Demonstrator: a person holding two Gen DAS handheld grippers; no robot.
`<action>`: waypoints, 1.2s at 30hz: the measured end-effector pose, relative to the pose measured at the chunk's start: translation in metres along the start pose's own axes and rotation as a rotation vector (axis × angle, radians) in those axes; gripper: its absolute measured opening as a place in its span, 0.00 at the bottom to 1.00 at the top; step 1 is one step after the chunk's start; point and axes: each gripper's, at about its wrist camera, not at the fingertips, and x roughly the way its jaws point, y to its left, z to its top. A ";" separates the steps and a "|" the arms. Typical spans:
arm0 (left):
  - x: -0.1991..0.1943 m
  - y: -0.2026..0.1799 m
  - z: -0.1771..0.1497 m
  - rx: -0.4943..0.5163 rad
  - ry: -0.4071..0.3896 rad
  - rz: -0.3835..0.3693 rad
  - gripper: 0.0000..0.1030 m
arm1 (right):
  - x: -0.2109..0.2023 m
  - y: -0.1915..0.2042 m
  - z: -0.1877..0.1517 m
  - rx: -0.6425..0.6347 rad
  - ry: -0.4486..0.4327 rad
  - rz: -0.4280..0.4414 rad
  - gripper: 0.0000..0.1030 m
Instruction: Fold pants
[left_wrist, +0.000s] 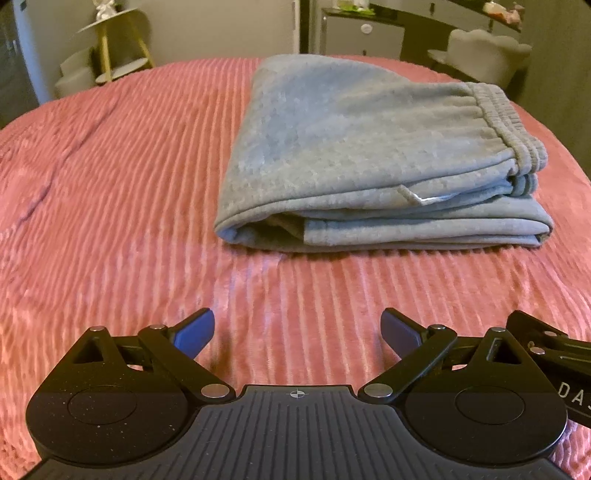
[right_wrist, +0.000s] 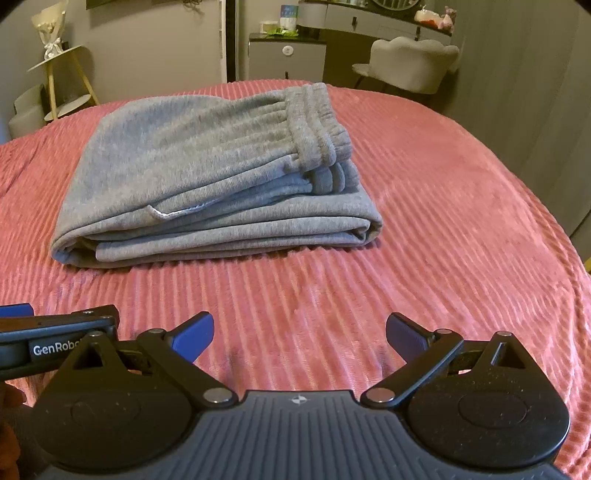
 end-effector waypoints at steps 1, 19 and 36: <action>0.001 0.000 0.000 -0.002 0.004 0.003 0.97 | 0.000 0.000 0.000 0.001 0.000 0.000 0.97; 0.009 -0.002 0.001 -0.003 0.033 0.016 0.97 | 0.010 -0.002 0.002 0.027 0.017 0.011 0.97; 0.012 -0.001 0.001 -0.013 0.059 0.014 0.97 | 0.009 -0.002 0.006 0.022 0.015 0.004 0.97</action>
